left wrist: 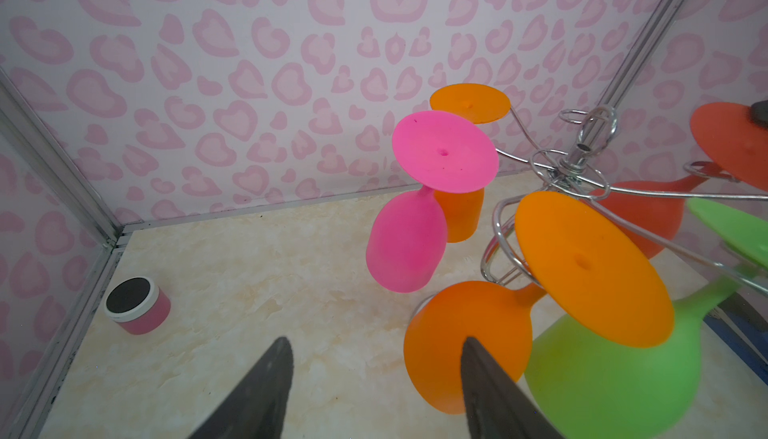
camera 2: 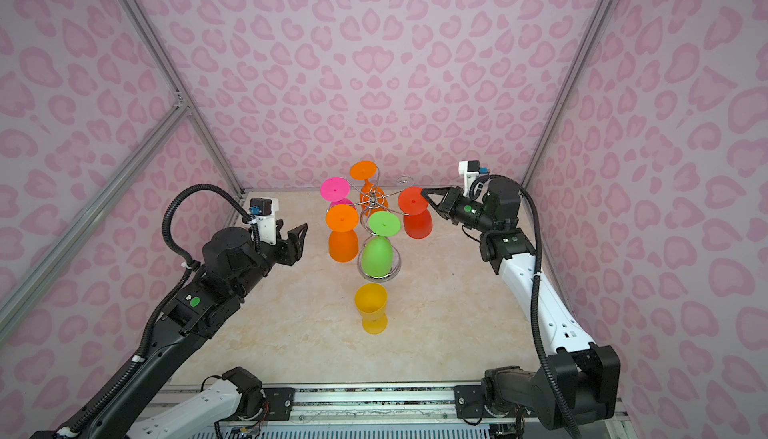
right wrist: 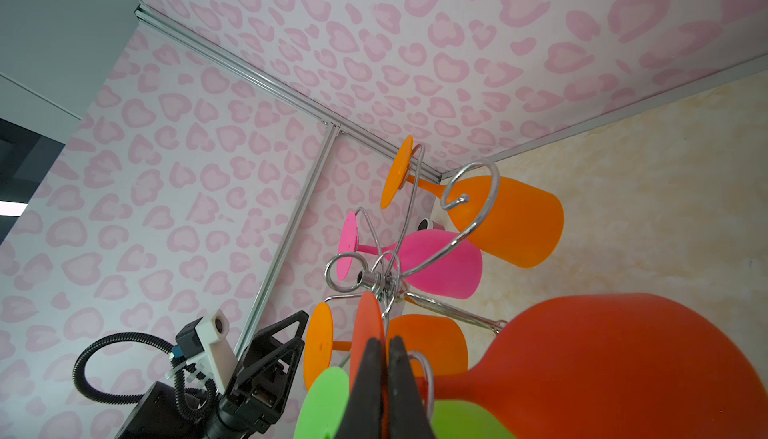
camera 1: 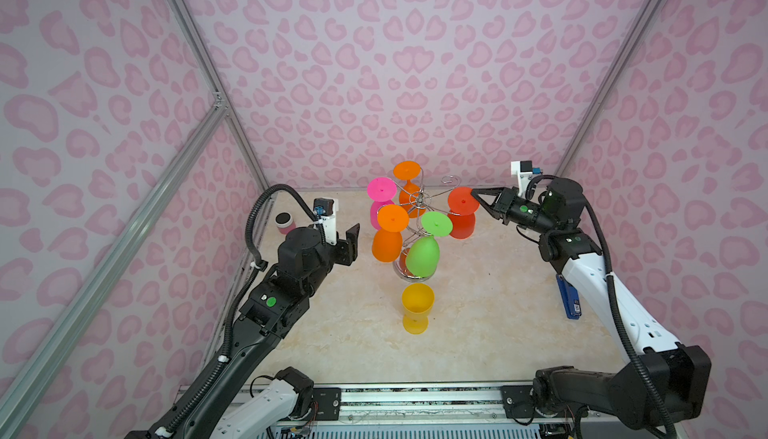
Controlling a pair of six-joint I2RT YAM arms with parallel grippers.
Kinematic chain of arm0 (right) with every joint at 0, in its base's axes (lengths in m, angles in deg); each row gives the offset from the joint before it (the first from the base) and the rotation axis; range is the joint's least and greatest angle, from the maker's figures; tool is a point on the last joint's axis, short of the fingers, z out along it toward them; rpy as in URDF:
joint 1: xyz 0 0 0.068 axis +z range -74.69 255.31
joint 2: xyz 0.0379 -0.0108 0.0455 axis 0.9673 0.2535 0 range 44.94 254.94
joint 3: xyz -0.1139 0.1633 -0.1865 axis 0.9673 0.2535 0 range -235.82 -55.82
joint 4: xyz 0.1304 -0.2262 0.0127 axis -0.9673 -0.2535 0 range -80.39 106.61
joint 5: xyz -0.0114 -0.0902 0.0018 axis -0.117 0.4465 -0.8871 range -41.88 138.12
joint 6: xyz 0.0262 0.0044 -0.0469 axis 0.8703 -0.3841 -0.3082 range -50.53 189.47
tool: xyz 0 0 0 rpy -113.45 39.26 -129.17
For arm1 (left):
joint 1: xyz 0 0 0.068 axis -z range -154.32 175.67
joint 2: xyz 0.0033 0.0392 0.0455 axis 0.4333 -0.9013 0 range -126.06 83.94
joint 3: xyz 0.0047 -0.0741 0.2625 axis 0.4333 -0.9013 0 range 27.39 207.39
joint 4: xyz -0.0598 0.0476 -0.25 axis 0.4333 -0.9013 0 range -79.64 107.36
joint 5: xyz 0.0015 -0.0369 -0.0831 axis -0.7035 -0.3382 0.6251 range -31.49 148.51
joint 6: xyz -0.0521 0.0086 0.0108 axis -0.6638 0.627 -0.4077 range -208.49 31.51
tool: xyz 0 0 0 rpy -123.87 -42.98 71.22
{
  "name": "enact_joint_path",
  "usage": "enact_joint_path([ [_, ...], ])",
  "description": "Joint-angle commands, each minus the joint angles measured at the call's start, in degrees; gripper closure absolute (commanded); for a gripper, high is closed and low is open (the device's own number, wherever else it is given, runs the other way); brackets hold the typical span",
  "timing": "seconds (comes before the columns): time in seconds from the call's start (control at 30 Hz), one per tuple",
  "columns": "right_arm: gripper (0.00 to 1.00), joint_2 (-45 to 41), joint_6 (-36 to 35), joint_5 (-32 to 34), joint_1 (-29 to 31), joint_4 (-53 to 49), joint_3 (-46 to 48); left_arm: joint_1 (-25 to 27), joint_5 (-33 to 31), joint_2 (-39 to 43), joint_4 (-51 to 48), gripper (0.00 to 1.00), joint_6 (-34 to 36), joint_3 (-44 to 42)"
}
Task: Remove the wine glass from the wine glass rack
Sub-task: 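Reach the right gripper to the base of the red glass on the rack, then close the right gripper on the red glass's base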
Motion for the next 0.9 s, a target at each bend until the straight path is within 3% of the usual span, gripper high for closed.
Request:
enact_joint_path([
  [0.0, 1.00, -0.23, 4.25, -2.07, -0.71, 7.12, 1.18, -0.06, 0.30, -0.20, 1.04, 0.34, -0.36, -0.21],
  [0.4, 1.00, -2.77, 1.05, -2.63, -0.63, 1.91, 1.29, -0.14, 0.60, -1.07, 1.22, 0.34, -0.17, -0.12],
  [0.87, 1.00, -1.58, -2.95, -1.39, 4.12, -2.69, -0.89, -0.32, 0.65, -1.21, 1.48, 0.34, 0.04, -0.47],
])
